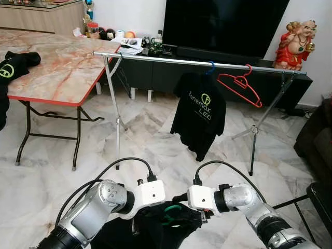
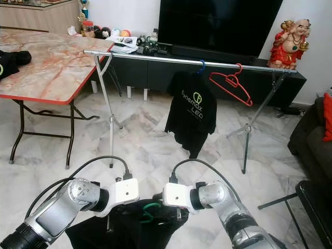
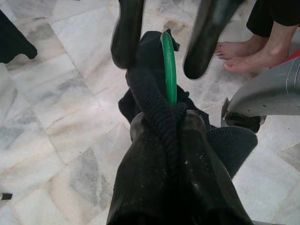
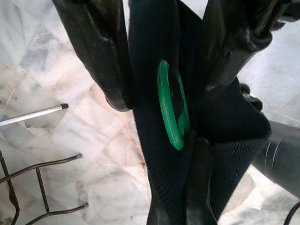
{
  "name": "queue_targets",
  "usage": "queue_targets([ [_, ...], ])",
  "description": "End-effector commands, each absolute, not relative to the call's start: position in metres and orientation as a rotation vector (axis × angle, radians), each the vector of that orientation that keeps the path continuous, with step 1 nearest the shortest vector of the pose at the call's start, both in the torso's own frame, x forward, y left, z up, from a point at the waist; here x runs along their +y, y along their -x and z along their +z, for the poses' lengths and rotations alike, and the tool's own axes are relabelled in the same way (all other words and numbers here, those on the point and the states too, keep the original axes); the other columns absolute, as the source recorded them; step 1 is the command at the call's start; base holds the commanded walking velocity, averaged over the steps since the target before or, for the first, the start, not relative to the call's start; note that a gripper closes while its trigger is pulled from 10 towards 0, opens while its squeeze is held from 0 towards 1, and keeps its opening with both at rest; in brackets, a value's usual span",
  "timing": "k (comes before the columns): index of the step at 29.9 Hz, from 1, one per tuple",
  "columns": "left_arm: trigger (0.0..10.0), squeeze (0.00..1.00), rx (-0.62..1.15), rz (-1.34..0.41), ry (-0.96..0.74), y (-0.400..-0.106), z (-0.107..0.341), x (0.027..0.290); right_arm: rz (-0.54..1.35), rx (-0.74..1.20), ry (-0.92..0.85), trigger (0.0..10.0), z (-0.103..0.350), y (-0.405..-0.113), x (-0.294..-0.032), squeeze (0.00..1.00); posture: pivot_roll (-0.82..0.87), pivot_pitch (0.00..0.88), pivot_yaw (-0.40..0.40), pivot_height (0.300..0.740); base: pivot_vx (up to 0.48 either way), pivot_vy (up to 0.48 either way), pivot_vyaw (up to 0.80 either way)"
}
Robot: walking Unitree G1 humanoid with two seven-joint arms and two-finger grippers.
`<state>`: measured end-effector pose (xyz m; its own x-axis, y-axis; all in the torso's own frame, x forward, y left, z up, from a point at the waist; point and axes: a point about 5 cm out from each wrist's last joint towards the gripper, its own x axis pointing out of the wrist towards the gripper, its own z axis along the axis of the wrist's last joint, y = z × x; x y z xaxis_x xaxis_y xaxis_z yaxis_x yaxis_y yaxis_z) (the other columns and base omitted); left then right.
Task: Hang hanger
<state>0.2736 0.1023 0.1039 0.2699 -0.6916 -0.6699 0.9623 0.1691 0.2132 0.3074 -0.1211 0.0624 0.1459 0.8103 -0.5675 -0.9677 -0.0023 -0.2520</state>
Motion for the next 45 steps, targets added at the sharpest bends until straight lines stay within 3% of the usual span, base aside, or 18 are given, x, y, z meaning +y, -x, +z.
queue_targets([
  [1,10.0,0.00,0.437,-1.240,-0.707,-0.278,0.112,0.098,1.461,0.301,0.639,10.0,0.063,-0.306,-0.122,0.00,0.16,0.000,-0.140,0.740,0.000,0.000,0.00],
  [10,10.0,0.00,0.440,-1.240,-0.706,-0.278,0.112,0.099,1.545,0.359,0.621,10.0,0.049,-0.293,-0.118,0.00,0.17,0.000,-0.135,0.740,0.000,0.000,0.00],
  [11,10.0,0.00,0.441,-1.240,-0.709,-0.278,0.112,0.099,1.522,0.354,0.637,9.3,0.046,-0.292,-0.116,0.00,0.17,0.000,-0.134,0.740,0.000,0.000,0.00],
  [12,10.0,0.00,0.441,-1.240,-0.709,-0.278,0.112,0.099,1.513,0.350,0.640,9.3,0.046,-0.293,-0.115,0.00,0.17,0.000,-0.134,0.740,0.000,0.000,0.00],
  [13,10.0,0.00,0.442,-1.240,-0.710,-0.278,0.112,0.099,1.494,0.348,0.647,7.6,0.046,-0.294,-0.114,0.00,0.17,0.000,-0.134,0.740,0.000,0.000,0.00],
  [14,10.0,0.00,0.442,-1.239,-0.711,-0.278,0.112,0.100,1.472,0.349,0.670,3.9,0.044,-0.294,-0.114,0.00,0.17,0.000,-0.134,0.740,0.000,0.000,0.00],
  [15,10.0,0.00,0.442,-1.239,-0.712,-0.278,0.112,0.100,1.471,0.350,0.679,2.9,0.044,-0.294,-0.114,0.00,0.17,0.000,-0.134,0.740,0.000,0.000,0.00],
  [16,10.0,0.00,0.443,-1.238,-0.713,-0.278,0.112,0.100,1.463,0.355,0.689,0.0,0.042,-0.293,-0.115,0.00,0.17,0.000,-0.134,0.740,0.000,0.000,0.00],
  [45,10.0,0.00,0.442,-1.236,-0.714,-0.278,0.112,0.099,1.385,0.336,0.626,0.0,0.044,-0.298,-0.115,0.00,0.17,0.000,-0.134,0.740,0.000,0.000,0.00],
])
